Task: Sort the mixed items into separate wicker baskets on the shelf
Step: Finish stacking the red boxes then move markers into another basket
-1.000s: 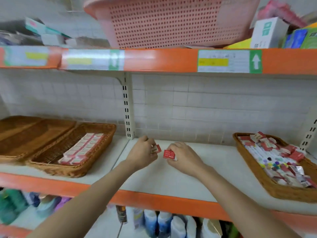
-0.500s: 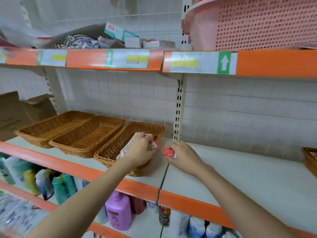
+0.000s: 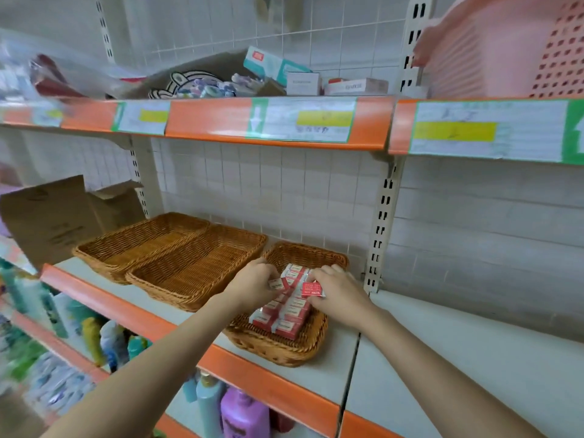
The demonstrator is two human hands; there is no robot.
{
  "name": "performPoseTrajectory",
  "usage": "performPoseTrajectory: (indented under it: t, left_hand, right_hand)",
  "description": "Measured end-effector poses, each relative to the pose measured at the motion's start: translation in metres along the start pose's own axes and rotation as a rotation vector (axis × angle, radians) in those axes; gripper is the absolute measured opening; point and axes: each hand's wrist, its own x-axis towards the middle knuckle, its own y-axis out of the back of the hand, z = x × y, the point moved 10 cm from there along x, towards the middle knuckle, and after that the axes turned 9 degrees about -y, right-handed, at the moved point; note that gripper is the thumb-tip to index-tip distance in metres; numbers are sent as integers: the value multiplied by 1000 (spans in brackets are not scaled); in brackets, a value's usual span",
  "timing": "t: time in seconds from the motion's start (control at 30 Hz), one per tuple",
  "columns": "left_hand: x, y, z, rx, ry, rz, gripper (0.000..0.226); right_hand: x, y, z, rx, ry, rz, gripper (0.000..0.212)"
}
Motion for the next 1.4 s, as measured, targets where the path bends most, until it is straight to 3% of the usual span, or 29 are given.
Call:
performPoseTrajectory:
  t: [0.33,0.67,0.87,0.97,1.17,1.4]
  left_hand:
    - [31,-28,-15,3,-262,-199,30]
    - [29,-38,-20,-69,-435,-177,37]
    - [29,-34,-19,-80,-448,-148,34]
    - [28,-35,-19,-77,-452,-156,35]
    - [28,-39,-20,-70,-439,-182,35]
    - [21,-30,-14,-120,-475,-194,35]
  right_hand:
    - [20,-30,-7,-59,-223,-42,37]
    - [15,-44,-7,-166,-380,-106,44]
    - [12,-21,-11,121,-403,78,24]
    - [10,-30,-8,247,-434,-8,31]
    - [3,-32,-4,-219,-372,-79,33]
    - [2,-32,-19,-212,-317,-106,40]
